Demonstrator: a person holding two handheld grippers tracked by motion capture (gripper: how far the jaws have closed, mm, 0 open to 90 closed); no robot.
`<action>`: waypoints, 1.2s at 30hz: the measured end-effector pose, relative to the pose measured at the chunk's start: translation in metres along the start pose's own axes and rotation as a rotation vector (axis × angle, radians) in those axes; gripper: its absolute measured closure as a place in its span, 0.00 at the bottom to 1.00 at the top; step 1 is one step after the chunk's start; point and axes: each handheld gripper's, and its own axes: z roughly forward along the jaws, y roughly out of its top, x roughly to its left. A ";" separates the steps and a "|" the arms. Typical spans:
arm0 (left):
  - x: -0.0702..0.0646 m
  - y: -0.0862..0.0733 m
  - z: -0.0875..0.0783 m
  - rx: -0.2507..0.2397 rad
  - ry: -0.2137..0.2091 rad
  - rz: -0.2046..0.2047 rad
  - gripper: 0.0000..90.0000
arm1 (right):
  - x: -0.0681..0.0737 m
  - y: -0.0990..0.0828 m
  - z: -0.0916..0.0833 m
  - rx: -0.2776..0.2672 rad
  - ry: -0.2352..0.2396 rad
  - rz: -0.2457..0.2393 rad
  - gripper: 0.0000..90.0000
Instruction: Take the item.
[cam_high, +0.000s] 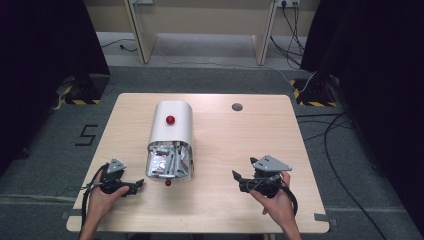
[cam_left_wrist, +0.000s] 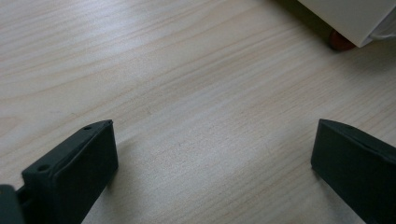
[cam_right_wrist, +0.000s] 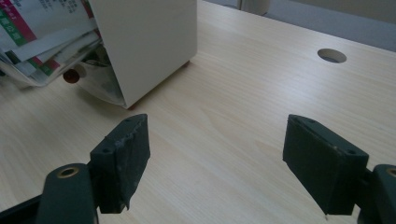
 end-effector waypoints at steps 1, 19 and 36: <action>0.000 0.000 0.000 0.000 0.000 0.000 0.00 | 0.000 0.000 0.000 0.000 0.000 0.000 0.27; 0.000 0.000 0.000 0.000 0.000 0.002 0.00 | 0.034 0.030 0.000 -0.068 0.067 -0.055 0.27; 0.000 0.000 0.000 0.000 0.001 0.002 0.00 | 0.068 0.051 0.008 -0.099 0.157 -0.096 0.28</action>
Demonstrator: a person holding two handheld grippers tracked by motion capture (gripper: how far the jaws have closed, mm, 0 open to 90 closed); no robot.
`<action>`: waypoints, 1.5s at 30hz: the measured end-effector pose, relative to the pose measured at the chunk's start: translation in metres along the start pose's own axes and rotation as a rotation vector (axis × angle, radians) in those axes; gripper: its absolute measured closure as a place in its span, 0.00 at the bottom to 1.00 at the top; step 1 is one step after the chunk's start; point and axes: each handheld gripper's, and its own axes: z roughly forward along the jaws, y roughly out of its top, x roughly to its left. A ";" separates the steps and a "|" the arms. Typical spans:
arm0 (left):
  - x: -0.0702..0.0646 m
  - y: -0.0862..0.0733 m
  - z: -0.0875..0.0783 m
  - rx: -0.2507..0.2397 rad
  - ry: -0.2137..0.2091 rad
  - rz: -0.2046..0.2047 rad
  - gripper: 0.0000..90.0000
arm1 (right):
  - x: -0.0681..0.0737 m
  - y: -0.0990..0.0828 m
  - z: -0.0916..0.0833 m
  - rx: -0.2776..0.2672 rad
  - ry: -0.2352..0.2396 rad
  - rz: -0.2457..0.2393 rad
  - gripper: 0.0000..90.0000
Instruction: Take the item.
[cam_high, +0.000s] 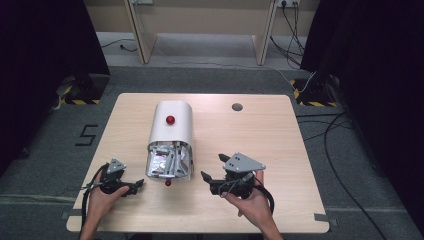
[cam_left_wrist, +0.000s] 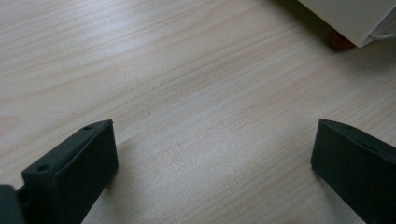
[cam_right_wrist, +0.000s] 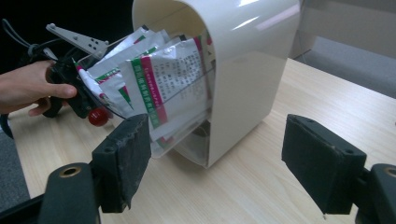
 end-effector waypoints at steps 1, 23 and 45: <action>0.000 0.000 0.000 0.000 0.000 0.000 0.00 | 0.000 0.000 0.000 0.000 0.000 0.000 0.28; 0.000 0.000 0.000 0.000 0.000 0.000 0.00 | 0.020 0.017 0.016 -0.035 0.054 -0.029 0.30; 0.000 0.000 0.000 0.000 0.000 0.000 0.00 | 0.035 0.027 0.050 -0.009 0.041 -0.095 0.38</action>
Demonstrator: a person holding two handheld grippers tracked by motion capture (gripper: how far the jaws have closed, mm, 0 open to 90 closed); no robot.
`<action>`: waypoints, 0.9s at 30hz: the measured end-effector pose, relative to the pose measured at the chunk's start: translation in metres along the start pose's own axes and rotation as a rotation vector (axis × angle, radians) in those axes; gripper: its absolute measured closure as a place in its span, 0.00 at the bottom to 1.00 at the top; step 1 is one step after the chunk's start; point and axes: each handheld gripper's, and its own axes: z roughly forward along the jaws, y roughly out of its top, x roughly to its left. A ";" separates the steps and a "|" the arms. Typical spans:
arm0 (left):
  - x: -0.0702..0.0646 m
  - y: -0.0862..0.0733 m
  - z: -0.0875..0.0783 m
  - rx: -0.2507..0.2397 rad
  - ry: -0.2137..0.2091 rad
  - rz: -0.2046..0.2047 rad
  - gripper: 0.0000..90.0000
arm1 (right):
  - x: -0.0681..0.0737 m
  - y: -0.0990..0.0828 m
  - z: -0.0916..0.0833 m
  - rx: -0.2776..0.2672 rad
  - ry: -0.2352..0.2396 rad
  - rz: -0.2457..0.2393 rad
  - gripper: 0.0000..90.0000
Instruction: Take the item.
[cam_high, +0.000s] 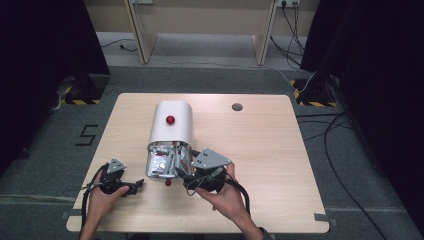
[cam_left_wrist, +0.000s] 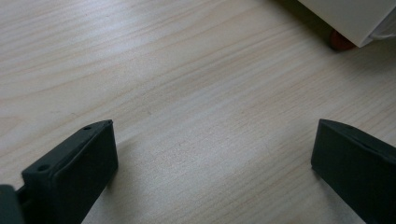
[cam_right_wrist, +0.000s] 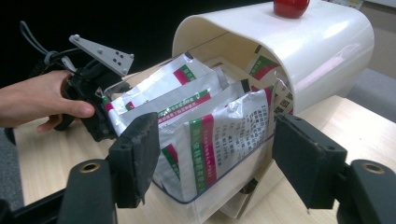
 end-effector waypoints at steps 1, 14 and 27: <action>0.000 0.000 0.000 0.000 0.000 0.000 0.00 | 0.000 0.000 0.001 0.000 -0.001 -0.002 0.39; 0.000 0.000 0.000 0.000 0.000 0.000 0.00 | 0.001 0.002 0.014 0.027 -0.044 -0.022 0.49; 0.000 0.000 0.000 0.000 0.000 0.000 0.00 | -0.001 -0.002 0.014 -0.006 -0.031 -0.042 0.85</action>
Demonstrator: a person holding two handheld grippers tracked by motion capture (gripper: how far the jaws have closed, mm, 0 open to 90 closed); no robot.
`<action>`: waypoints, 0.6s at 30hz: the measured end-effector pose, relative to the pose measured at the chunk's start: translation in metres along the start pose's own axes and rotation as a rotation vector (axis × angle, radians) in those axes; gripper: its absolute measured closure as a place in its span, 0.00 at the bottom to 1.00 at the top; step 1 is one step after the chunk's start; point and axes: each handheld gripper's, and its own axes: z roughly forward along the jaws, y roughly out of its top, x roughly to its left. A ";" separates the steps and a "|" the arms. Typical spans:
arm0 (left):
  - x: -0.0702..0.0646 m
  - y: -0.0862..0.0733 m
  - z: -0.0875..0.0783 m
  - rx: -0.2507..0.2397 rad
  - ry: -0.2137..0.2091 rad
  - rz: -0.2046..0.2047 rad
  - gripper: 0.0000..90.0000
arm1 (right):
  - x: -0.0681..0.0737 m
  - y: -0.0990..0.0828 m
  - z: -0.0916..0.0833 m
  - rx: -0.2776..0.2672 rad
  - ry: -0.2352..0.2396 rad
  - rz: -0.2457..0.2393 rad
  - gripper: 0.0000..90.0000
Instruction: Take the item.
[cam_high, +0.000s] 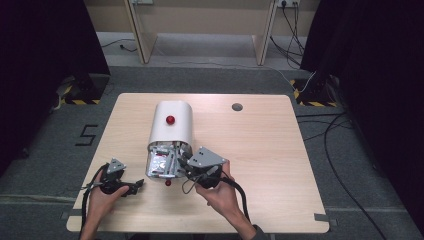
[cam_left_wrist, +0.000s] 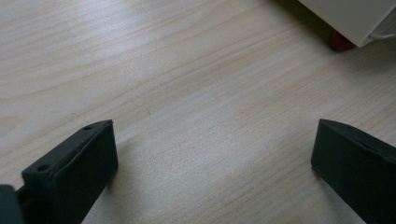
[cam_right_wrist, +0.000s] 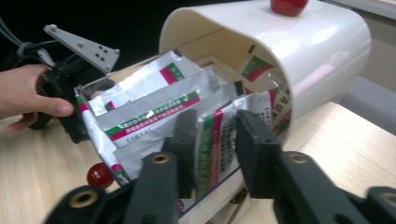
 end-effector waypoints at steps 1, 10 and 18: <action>0.000 0.000 0.000 0.000 0.000 0.000 0.00 | 0.000 0.000 0.000 0.000 0.000 0.000 0.85; 0.000 0.000 0.000 0.000 0.000 0.000 0.00 | -0.002 -0.002 -0.004 -0.041 0.033 -0.023 0.98; 0.000 0.000 0.000 0.000 0.000 0.001 0.00 | 0.002 0.007 -0.020 -0.096 0.054 -0.035 0.98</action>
